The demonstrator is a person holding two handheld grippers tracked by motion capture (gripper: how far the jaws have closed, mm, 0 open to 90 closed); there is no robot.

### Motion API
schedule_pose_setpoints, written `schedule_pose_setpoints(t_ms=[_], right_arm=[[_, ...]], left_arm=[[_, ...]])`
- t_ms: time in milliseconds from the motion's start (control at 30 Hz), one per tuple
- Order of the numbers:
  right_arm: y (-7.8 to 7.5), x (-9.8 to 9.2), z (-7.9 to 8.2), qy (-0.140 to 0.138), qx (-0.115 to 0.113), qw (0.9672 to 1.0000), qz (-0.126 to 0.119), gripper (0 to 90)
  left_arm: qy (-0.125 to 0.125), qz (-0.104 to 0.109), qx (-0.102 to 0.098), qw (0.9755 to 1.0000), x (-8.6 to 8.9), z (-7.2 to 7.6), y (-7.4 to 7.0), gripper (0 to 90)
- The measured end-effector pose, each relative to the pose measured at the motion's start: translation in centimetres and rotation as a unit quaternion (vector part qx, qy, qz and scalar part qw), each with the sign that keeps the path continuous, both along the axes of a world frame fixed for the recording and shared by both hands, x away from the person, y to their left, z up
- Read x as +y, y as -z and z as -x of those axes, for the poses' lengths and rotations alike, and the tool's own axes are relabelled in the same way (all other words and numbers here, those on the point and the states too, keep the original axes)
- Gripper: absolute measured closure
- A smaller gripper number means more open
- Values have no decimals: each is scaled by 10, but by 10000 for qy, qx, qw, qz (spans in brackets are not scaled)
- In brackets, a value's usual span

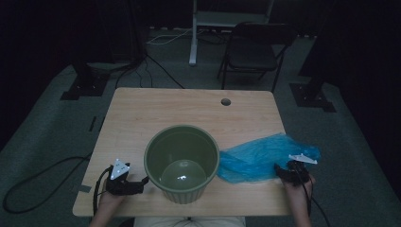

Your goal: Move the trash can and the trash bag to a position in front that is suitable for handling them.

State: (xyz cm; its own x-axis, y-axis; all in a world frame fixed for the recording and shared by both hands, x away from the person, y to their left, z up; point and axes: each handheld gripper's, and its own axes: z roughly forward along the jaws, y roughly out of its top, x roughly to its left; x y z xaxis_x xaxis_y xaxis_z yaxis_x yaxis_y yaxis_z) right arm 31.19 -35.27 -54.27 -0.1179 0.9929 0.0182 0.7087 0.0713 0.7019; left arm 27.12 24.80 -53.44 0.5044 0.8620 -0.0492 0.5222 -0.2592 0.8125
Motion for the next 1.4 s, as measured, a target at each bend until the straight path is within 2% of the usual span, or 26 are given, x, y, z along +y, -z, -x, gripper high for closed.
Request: schedule_pose_setpoints(t_ms=[133, 200, 267, 367, 400, 433, 467, 567, 700, 767, 800, 833, 1067, 1133, 1267, 1400], right_arm=[[0, 0, -4, -111, -103, 9999, -50, 803], [-1, -1, -11, -228, -32, 9995, -231, 882], [-2, -2, -20, -280, 46, 9990, -347, 897], [-7, 4, -37, -378, 19, 9989, -278, 900], [-7, 4, -37, -378, 19, 9989, -278, 900], [-12, 8, -42, -429, -23, 9988, -232, 900], [-20, 14, -51, -505, -157, 9985, -172, 900], [-37, 27, -69, -719, -402, 9965, -161, 900], [-52, 43, -89, -1007, -555, 9932, -191, 895], [-53, 46, -94, -1041, -562, 9928, -188, 863], [-54, 48, -98, -1021, -564, 9929, -237, 726], [-53, 50, -103, -884, -547, 9941, -319, 565], [-43, 51, -94, -538, -428, 9944, -800, 413], [-40, 53, -95, -485, -349, 9947, -832, 378], [-34, 63, -108, -320, -234, 9939, -1027, 306], [-27, 77, -127, -3, -140, 9944, -1049, 247]], left_arm=[[24, -13, 6, 10000, -2, 0, 1, 31], [51, -22, 8, 10000, -2, 1, 0, 31], [45, -13, 2, 10000, -2, 0, 0, 31], [19, 26, -4, 10000, -1, 0, -1, 31], [19, 26, -4, 10000, -1, 0, -1, 31], [22, 37, -4, 10000, -1, 0, -1, 31], [20, 35, 0, 10000, -1, 0, 0, 31], [23, 38, -3, 10000, -1, 0, -1, 31], [5, 56, -12, 10000, 1, 0, -1, 31], [2, 57, -11, 10000, 1, 0, -1, 31], [4, 55, -3, 10000, 2, 0, -1, 31], [3, 49, -3, 10000, 2, 0, -1, 31], [2, 61, -4, 10000, 2, 0, -1, 31], [16, 54, 2, 10000, 1, 0, -1, 31], [35, 49, 10, 10000, -1, -1, 0, 31], [19, 60, 12, 10000, 1, -1, 0, 31]])
